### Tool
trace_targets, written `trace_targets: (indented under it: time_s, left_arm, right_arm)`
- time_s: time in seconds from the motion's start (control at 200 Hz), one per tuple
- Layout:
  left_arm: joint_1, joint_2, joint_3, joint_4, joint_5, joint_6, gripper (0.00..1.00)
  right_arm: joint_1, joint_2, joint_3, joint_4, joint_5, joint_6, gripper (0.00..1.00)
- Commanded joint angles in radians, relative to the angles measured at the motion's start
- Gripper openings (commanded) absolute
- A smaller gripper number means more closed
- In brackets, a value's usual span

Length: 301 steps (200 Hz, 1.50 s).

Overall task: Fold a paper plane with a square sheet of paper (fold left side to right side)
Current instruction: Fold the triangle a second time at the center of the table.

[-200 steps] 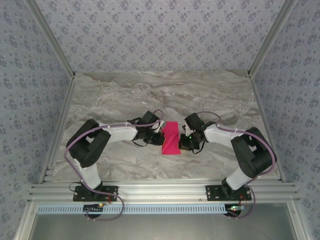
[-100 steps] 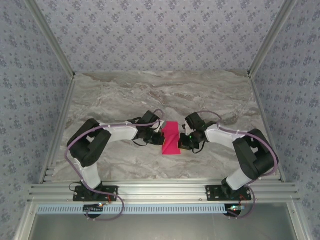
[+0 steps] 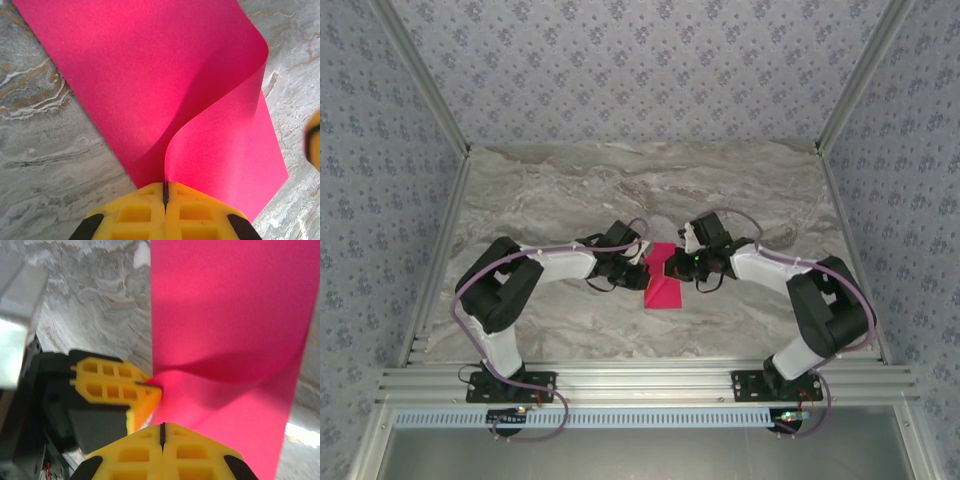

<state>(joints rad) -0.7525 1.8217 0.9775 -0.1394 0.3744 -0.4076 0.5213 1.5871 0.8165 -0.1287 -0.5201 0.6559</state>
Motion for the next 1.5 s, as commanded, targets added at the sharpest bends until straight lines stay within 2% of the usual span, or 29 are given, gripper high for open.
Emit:
trace_targets:
  time_s: [0.0, 0.325, 1.284, 1.499]
  left_arm:
    - [0.007, 0.033, 0.018, -0.037, -0.015, 0.019, 0.01]
    - [0.007, 0.033, 0.018, -0.042, -0.022, 0.019, 0.01]
    - [0.006, 0.039, 0.03, -0.063, -0.037, 0.013, 0.01]
    - [0.006, -0.041, 0.041, -0.08, -0.056, -0.01, 0.13]
  right_arm:
    - [0.014, 0.051, 0.046, 0.043, -0.024, 0.022, 0.01]
    - [0.025, 0.15, 0.058, 0.029, -0.004, -0.017, 0.01]
    - [0.018, 0.193, 0.047, -0.156, 0.12, -0.125, 0.01]
    - [0.015, 0.21, 0.049, -0.184, 0.134, -0.128, 0.01]
